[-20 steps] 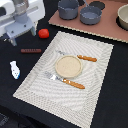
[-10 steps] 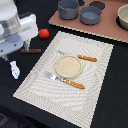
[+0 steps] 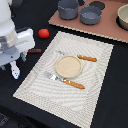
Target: Place the fish, sausage, and tomato into the frying pan.
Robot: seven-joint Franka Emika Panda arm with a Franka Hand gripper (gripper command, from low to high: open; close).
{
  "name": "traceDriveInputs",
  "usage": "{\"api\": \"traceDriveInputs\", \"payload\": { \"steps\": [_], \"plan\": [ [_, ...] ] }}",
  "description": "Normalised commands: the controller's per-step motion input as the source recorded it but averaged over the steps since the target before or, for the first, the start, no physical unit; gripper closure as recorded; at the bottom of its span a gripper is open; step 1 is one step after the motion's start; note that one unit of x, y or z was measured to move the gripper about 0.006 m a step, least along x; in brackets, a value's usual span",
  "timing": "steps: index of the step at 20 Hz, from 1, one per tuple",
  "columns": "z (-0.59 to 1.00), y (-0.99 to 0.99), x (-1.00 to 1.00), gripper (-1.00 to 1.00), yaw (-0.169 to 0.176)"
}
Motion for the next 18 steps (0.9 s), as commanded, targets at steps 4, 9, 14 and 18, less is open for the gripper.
{"api": "traceDriveInputs", "payload": {
  "steps": [4,9,14,18],
  "plan": [
    [-0.43,-0.11,0.00,-1.00,-0.013],
    [-0.33,-0.21,0.00,-1.00,-0.007],
    [-0.16,-0.13,0.00,1.00,0.000],
    [-0.09,-0.02,0.00,1.00,0.000]
  ]
}}
